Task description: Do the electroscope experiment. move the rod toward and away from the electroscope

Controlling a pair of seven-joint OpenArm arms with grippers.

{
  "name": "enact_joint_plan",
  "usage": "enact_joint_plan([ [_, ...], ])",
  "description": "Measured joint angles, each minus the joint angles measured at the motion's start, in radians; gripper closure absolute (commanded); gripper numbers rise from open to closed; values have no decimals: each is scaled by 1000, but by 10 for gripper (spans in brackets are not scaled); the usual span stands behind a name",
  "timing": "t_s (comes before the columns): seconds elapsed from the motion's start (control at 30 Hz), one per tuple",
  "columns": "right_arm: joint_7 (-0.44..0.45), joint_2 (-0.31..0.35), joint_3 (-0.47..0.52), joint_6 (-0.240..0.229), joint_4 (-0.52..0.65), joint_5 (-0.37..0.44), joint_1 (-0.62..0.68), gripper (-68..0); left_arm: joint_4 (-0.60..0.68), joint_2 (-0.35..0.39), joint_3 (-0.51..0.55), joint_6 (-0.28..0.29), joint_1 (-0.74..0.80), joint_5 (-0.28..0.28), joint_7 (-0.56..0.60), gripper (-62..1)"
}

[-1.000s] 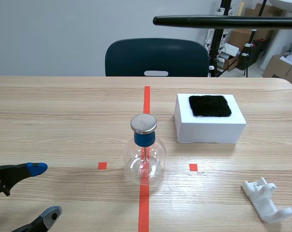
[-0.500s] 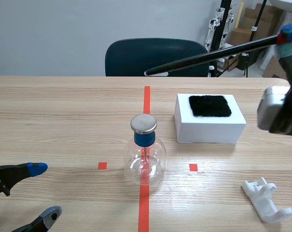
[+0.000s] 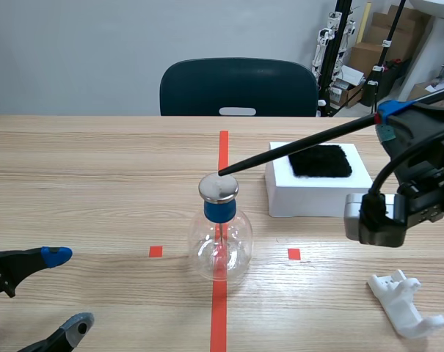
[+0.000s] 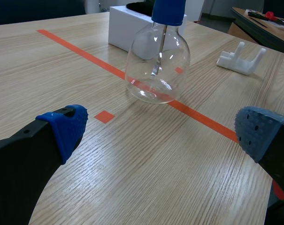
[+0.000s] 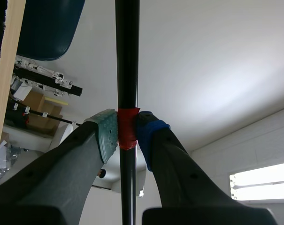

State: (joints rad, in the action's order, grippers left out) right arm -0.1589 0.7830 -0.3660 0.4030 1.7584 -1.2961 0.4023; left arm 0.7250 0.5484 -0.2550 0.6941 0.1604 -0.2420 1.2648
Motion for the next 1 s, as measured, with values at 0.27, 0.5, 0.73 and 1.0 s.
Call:
enact_joint_plan([
  [0.27, -4, -10, -9, 1, -5, -2, -8, 0, 0, 0, 0, 0, 0, 0, 0, -623],
  [0.5, 10, -10, -9, 0, -5, 34, -8, 0, 0, 0, 0, 0, 0, 0, 0, -623],
  [0.73, 53, 1, 34, 6, 28, 174, 15, 0, 0, 0, 0, 0, 0, 0, 0, -623],
  [1.0, 95, 38, 212, 38, 175, 319, 165, 0, 0, 0, 0, 0, 0, 0, 0, -623],
])
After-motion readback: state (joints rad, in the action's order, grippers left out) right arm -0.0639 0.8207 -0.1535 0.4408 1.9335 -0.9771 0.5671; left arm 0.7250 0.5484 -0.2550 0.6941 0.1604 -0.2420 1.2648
